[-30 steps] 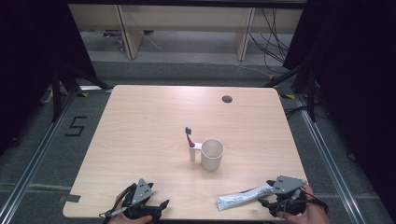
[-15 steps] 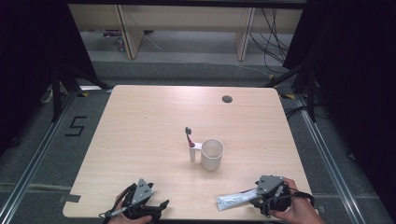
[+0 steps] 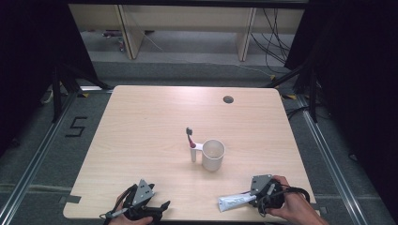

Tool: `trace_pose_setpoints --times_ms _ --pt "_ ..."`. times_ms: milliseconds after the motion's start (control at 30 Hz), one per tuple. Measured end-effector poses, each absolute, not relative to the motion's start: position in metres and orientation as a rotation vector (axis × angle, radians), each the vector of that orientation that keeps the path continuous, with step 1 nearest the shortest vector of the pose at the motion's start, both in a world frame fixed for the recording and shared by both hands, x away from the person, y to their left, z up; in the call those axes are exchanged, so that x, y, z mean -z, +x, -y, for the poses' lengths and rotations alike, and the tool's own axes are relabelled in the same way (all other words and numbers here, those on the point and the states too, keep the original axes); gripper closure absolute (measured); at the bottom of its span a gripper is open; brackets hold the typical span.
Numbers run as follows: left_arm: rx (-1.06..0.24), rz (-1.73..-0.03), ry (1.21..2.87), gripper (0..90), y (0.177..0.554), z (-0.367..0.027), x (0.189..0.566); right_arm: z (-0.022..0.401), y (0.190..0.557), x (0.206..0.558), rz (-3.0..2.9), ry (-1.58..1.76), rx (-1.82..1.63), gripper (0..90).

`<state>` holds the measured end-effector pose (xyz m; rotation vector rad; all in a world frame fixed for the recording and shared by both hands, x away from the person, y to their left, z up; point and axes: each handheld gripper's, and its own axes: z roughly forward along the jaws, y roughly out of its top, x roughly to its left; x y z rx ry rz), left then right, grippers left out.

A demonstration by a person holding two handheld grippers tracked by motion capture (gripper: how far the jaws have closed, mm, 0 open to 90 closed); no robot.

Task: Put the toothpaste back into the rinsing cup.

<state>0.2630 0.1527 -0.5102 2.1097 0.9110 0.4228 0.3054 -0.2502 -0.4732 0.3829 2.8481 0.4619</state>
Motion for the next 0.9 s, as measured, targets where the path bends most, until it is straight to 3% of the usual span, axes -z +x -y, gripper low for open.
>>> trace_pose_setpoints --times_ms 900 --pt "-0.406 -0.890 2.114 19.1 0.262 -0.150 0.512 0.233 0.330 0.472 -3.057 0.371 -0.309 60.3"
